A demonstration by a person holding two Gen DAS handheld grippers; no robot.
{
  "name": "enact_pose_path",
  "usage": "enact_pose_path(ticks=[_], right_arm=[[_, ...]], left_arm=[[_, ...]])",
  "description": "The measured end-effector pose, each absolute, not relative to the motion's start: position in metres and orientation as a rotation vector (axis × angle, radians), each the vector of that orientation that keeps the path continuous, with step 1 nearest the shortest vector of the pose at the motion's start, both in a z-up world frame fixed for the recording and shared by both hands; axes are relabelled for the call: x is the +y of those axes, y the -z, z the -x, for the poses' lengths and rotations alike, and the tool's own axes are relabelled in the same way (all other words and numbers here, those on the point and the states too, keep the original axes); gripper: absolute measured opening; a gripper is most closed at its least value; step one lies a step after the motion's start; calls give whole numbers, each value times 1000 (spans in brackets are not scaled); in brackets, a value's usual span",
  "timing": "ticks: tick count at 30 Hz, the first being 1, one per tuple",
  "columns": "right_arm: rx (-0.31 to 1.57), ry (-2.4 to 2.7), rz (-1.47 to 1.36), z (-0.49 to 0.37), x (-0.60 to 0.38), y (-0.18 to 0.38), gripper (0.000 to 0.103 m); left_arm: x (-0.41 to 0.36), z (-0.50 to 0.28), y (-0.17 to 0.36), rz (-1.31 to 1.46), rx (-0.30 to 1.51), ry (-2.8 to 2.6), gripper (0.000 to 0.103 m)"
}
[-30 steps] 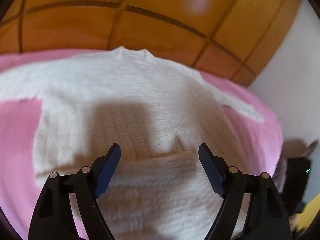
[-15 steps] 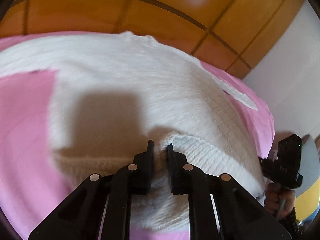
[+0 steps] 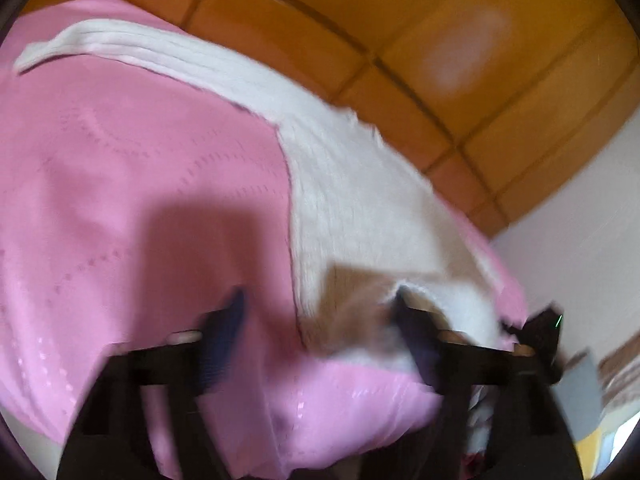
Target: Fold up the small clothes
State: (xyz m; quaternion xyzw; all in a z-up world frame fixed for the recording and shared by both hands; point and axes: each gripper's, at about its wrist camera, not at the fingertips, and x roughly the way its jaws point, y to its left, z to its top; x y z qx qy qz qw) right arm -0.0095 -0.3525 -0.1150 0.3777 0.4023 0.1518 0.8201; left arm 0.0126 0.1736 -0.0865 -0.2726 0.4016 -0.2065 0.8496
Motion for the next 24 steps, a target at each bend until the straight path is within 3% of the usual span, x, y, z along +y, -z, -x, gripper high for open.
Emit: enact_pose_path(ticks=[5, 11, 13, 15, 17, 18, 21, 24], right_arm=[[859, -334, -876, 13, -361, 118, 63], [862, -359, -890, 14, -359, 121, 65], [876, -361, -876, 10, -355, 123, 49], [901, -361, -881, 5, -350, 128, 23], [915, -364, -894, 3, -348, 131, 9], [913, -350, -880, 4, -348, 129, 8], [870, -318, -811, 12, -354, 109, 7], [805, -276, -767, 30, -370, 79, 7]], left_arm=[[191, -30, 94, 747, 891, 426, 83], [146, -48, 112, 728, 1016, 539, 83], [125, -54, 111, 636, 1023, 541, 86], [111, -54, 109, 564, 1022, 539, 86], [100, -54, 107, 493, 1043, 564, 52], [95, -54, 108, 445, 1069, 563, 18], [101, -50, 102, 403, 1072, 560, 7], [121, -43, 84, 431, 1021, 553, 6]])
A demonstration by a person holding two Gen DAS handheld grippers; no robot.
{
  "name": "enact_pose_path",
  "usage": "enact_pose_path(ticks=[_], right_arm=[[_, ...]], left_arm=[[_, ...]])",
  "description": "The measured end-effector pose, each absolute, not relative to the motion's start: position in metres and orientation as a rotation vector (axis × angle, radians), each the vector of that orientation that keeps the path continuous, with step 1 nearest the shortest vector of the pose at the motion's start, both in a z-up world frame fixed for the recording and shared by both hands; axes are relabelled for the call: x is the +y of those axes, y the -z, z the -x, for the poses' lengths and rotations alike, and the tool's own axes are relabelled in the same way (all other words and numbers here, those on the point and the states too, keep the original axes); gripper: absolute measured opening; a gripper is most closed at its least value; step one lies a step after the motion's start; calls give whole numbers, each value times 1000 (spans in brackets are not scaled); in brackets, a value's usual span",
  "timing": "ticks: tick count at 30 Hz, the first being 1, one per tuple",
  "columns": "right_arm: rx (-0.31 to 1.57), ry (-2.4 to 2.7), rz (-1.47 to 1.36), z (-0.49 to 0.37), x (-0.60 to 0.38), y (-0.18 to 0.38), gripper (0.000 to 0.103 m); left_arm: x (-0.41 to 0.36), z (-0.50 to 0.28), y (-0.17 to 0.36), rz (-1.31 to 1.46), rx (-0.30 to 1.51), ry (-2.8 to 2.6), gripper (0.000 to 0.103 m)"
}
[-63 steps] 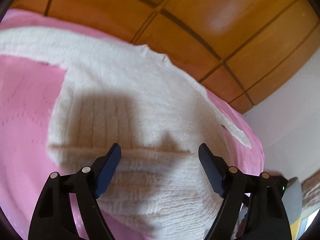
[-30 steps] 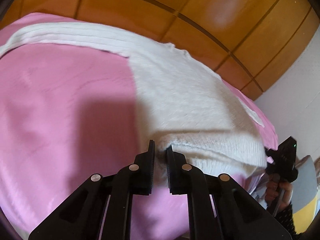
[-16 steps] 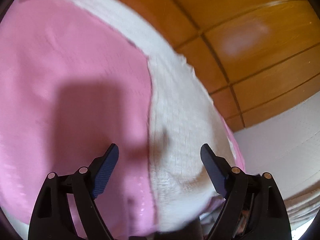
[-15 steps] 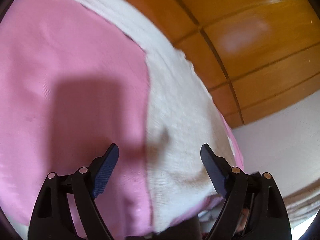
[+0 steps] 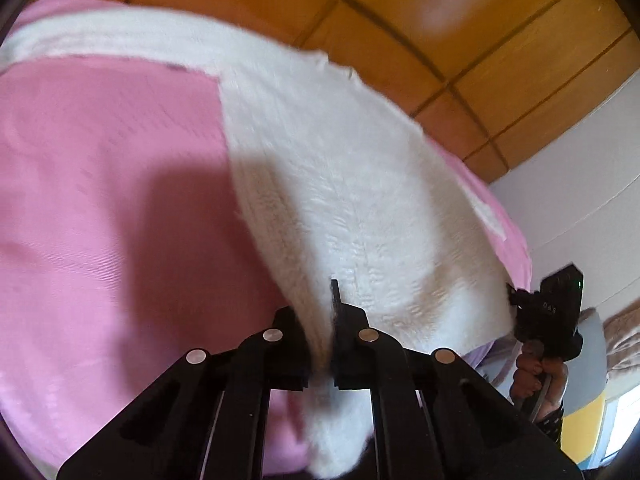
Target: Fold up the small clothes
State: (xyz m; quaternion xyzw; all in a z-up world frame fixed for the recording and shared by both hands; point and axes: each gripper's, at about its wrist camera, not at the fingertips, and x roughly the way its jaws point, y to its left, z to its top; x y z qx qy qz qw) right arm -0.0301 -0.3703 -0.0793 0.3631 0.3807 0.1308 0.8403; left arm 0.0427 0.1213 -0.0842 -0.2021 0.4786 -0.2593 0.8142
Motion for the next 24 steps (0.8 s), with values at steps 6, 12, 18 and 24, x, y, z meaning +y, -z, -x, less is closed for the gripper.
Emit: enact_pose_path(ticks=[6, 12, 18, 24], right_arm=[[751, -208, -711, 71, -406, 55, 7], [891, -67, -702, 81, -421, 115, 25], [780, -132, -867, 82, -435, 115, 60], [807, -109, -830, 56, -425, 118, 41]], left_arm=[[158, -30, 73, 471, 987, 501, 5], [168, -28, 111, 474, 1068, 424, 5], [166, -17, 109, 577, 989, 534, 81], [128, -28, 118, 555, 989, 581, 80]])
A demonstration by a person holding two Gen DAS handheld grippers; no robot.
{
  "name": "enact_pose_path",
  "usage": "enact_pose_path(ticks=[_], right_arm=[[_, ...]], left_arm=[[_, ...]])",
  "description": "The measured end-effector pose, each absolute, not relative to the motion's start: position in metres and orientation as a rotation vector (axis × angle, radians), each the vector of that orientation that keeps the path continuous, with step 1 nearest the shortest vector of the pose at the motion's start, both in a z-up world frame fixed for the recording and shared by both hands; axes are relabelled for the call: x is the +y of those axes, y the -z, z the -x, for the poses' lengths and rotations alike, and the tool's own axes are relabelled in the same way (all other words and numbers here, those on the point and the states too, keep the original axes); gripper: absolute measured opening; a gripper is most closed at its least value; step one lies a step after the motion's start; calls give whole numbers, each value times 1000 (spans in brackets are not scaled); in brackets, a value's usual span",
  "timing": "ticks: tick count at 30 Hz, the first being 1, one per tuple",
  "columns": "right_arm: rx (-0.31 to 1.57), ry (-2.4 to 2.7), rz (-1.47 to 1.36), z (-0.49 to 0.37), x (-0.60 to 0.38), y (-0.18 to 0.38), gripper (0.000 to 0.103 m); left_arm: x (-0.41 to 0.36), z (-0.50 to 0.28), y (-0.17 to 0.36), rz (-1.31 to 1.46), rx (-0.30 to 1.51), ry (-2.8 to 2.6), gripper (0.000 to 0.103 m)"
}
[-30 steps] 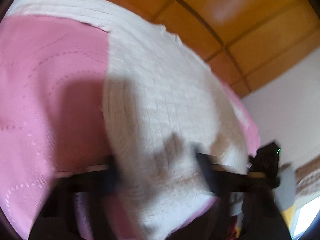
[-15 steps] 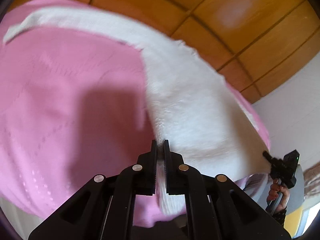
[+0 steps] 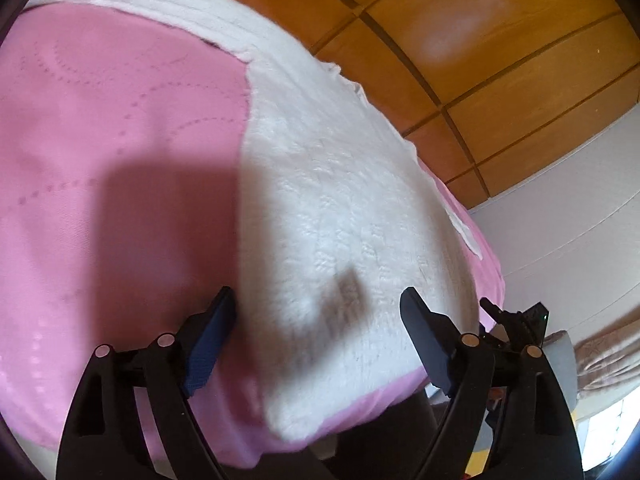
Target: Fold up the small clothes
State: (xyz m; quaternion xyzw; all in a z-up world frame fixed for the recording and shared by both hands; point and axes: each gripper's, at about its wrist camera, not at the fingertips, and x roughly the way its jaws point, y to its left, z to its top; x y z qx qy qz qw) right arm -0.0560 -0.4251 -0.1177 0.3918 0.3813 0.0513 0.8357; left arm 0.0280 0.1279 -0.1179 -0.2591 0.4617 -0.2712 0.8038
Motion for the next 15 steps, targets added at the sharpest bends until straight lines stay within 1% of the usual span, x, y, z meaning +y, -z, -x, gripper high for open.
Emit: enact_pose_path(ticks=[1, 2, 3, 4, 6, 12, 15], right_arm=[[814, -93, -815, 52, -424, 118, 36], [821, -81, -798, 48, -422, 118, 22], [825, -93, -795, 46, -423, 120, 10], [829, -105, -798, 45, -423, 120, 8], [824, -119, -791, 47, -423, 117, 7], [771, -217, -725, 76, -420, 90, 5], [762, -256, -768, 87, -422, 83, 5]], left_arm=[[122, -30, 117, 529, 989, 576, 64], [116, -33, 117, 496, 1006, 564, 50], [112, -36, 118, 463, 1033, 542, 25], [110, -40, 119, 443, 1056, 525, 11], [115, -40, 115, 460, 1054, 537, 7], [138, -20, 90, 449, 999, 545, 5], [154, -3, 73, 450, 967, 549, 4]])
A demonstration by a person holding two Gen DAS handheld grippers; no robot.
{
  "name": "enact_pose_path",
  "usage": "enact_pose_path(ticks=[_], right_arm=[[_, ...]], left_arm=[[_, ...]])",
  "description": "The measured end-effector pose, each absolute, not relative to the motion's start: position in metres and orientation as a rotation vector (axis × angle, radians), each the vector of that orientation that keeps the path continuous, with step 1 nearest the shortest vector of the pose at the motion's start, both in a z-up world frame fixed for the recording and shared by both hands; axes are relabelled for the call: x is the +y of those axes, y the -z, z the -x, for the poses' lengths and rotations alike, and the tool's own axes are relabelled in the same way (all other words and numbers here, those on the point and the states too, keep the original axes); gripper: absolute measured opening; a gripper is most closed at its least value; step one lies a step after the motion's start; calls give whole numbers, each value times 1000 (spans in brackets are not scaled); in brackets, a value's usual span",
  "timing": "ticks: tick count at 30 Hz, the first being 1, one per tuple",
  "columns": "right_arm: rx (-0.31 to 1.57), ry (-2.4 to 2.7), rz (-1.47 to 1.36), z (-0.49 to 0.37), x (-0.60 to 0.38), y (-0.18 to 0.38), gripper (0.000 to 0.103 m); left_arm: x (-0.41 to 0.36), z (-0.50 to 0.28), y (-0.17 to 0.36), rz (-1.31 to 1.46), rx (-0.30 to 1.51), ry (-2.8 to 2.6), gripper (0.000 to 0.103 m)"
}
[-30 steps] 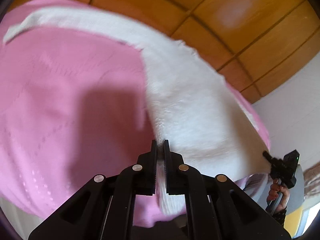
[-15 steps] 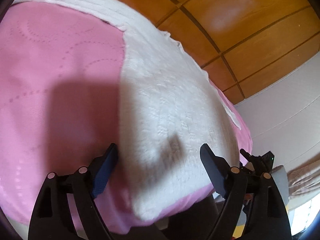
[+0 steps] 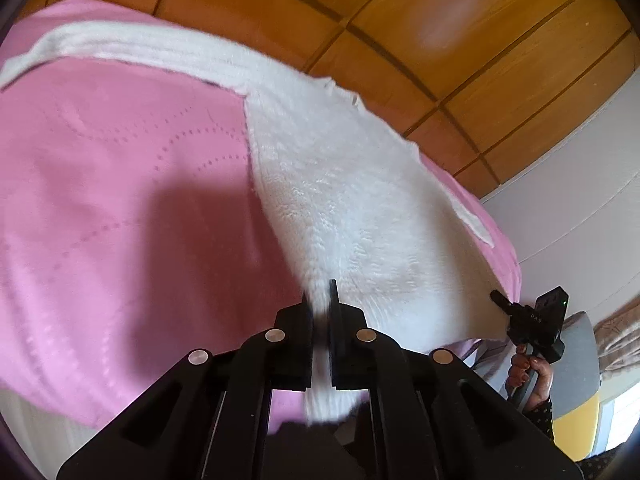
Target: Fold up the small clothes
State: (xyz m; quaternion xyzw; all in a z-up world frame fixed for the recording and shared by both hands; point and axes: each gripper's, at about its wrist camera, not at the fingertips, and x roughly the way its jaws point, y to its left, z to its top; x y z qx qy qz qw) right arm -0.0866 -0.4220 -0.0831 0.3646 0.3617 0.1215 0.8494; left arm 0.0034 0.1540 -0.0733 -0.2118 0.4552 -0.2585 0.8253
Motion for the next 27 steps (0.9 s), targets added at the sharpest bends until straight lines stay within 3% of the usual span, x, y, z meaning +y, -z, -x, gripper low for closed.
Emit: enact_pose_path(ticks=[5, 11, 13, 14, 15, 16, 17, 18, 19, 22, 23, 24, 26, 27], right_arm=[[745, -295, -796, 103, -420, 76, 5], [813, -201, -841, 101, -427, 115, 6], [807, -182, -819, 100, -427, 119, 11], [796, -169, -811, 99, -426, 118, 20], [790, -155, -803, 98, -426, 117, 56], [777, -163, -799, 97, -426, 115, 68], [762, -189, -793, 93, -424, 113, 70], [763, -191, -779, 90, -423, 112, 70], [778, -180, -755, 82, -421, 112, 70], [788, -169, -750, 67, -419, 117, 61], [792, -155, -744, 66, -420, 118, 49], [807, -125, -732, 62, -420, 119, 28], [836, -110, -760, 54, -423, 123, 9], [837, -122, -802, 54, -427, 125, 7]], left_arm=[[164, 8, 63, 459, 947, 550, 4], [164, 2, 102, 462, 1028, 505, 4], [164, -2, 111, 458, 1038, 496, 4], [163, -4, 113, 452, 1038, 489, 4], [162, -5, 114, 446, 1034, 485, 11], [162, -9, 116, 445, 1037, 487, 29], [161, -13, 118, 459, 1037, 498, 40], [161, -15, 118, 479, 1028, 519, 57], [160, -18, 118, 506, 1004, 544, 66], [150, -30, 121, 502, 985, 553, 70], [145, -33, 122, 488, 988, 551, 70], [141, -36, 123, 472, 989, 546, 70], [129, -42, 120, 396, 996, 533, 37], [124, -44, 120, 339, 1010, 513, 8]])
